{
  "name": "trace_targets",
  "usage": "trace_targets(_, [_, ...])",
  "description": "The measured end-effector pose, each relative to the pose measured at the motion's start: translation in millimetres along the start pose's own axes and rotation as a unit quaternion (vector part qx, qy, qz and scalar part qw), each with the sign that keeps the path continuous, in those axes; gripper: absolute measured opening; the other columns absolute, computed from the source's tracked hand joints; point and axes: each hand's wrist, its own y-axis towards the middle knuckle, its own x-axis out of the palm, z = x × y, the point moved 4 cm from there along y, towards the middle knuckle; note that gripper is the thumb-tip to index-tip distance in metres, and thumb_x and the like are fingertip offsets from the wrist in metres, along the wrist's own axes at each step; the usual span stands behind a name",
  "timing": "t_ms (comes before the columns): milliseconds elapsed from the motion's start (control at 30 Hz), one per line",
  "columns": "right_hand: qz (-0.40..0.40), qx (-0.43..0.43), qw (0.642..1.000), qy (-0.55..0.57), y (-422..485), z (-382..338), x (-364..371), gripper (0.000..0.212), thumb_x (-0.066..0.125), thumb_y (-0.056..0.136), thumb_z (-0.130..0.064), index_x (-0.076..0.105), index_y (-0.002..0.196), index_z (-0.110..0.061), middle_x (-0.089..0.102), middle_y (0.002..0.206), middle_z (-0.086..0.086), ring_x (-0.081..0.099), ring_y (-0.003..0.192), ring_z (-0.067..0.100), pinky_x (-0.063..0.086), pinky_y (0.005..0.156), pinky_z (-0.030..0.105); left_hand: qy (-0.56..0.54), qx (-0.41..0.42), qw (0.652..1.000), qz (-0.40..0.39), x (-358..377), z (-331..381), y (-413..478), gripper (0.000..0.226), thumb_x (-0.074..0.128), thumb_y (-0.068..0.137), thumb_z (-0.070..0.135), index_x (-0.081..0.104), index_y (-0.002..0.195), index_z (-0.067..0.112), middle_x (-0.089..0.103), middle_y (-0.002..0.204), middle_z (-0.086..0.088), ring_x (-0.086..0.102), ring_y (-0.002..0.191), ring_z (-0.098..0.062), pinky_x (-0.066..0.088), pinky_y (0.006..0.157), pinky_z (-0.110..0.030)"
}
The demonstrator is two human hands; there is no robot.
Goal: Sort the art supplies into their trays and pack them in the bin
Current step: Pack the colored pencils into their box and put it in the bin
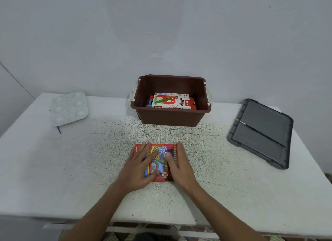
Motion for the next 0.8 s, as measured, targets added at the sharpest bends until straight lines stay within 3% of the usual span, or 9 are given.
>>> trace_targets(100, [-0.004,-0.006,0.998,-0.061,-3.1,-3.7,7.0,0.084,0.027,0.096,-0.069,-0.004,0.158,-0.020,-0.010,0.165,-0.002,-0.008,0.151,0.011,0.001,0.123,0.034,0.009,0.000,1.000,-0.006,0.6,0.6,0.3,0.073,0.036,0.094,0.070,0.024,0.155,0.033,0.007,0.165,0.002,-0.005,0.152,-0.014,0.002,0.123,-0.047])
trace_targets(200, [-0.012,-0.011,0.993,-0.120,-5.3,-7.7,11.7,0.103,0.012,0.082,-0.085,-0.006,0.157,-0.016,-0.017,0.164,0.000,-0.015,0.150,0.014,-0.006,0.119,0.028,0.010,0.002,1.000,-0.003,0.8,0.6,-0.1,0.071,0.037,0.094,0.068,0.024,0.155,0.033,0.007,0.165,0.002,-0.005,0.152,-0.014,0.000,0.123,-0.044])
trace_targets(333, [-0.021,-0.009,0.994,-0.110,-2.2,-6.8,9.1,0.087,0.029,0.095,-0.067,-0.008,0.157,-0.017,-0.016,0.164,0.001,-0.015,0.150,0.013,-0.004,0.119,0.029,0.006,0.004,1.000,0.001,-0.4,-0.1,0.1,0.070,0.040,0.095,0.066,0.025,0.155,0.033,0.009,0.165,0.003,-0.004,0.152,-0.015,0.002,0.122,-0.043])
trace_targets(500, [-0.040,-0.026,0.983,-0.175,-3.1,-7.8,14.7,0.093,0.025,0.090,-0.074,-0.012,0.156,-0.019,-0.022,0.162,0.010,-0.021,0.149,0.022,-0.011,0.118,0.031,-0.009,0.003,1.000,0.008,-2.8,1.5,0.1,0.071,0.033,0.094,0.070,0.027,0.154,0.033,0.011,0.165,0.002,-0.001,0.152,-0.014,0.003,0.122,-0.046])
trace_targets(633, [-0.062,-0.022,0.983,-0.169,-1.5,-8.3,11.3,0.102,0.013,0.078,-0.085,-0.015,0.156,-0.025,-0.024,0.161,0.011,-0.023,0.148,0.025,-0.010,0.118,0.036,-0.014,0.002,1.000,0.007,-2.8,1.1,-0.4,0.071,0.035,0.094,0.070,0.030,0.154,0.031,0.013,0.164,0.001,-0.001,0.152,-0.014,0.004,0.122,-0.046])
trace_targets(700, [-0.066,-0.018,0.988,-0.141,-2.0,-7.8,9.0,0.100,0.017,0.079,-0.085,-0.013,0.156,-0.029,-0.023,0.162,0.007,-0.022,0.149,0.021,-0.007,0.119,0.037,-0.012,0.001,1.000,0.008,-2.6,1.3,-0.8,0.072,0.034,0.094,0.071,0.030,0.154,0.031,0.012,0.165,0.002,-0.002,0.152,-0.013,0.003,0.123,-0.044])
trace_targets(767, [-0.065,-0.010,0.996,-0.057,-4.5,-8.6,2.8,0.087,0.029,0.088,-0.076,-0.005,0.157,-0.034,-0.014,0.165,0.000,-0.011,0.151,0.017,0.004,0.122,0.040,-0.014,-0.002,1.000,0.006,-3.9,0.8,-0.9,0.074,0.034,0.093,0.073,0.029,0.154,0.032,0.010,0.165,0.003,-0.004,0.152,-0.012,-0.001,0.123,-0.041])
trace_targets(800, [-0.059,-0.005,0.998,0.004,-6.0,-9.4,-2.7,0.079,0.035,0.092,-0.070,0.001,0.156,-0.038,-0.003,0.166,-0.002,0.003,0.152,0.017,0.016,0.122,0.040,-0.016,-0.006,1.000,0.003,-4.2,0.9,-0.5,0.074,0.033,0.092,0.074,0.028,0.154,0.033,0.009,0.165,0.004,-0.004,0.152,-0.011,-0.003,0.123,-0.040])
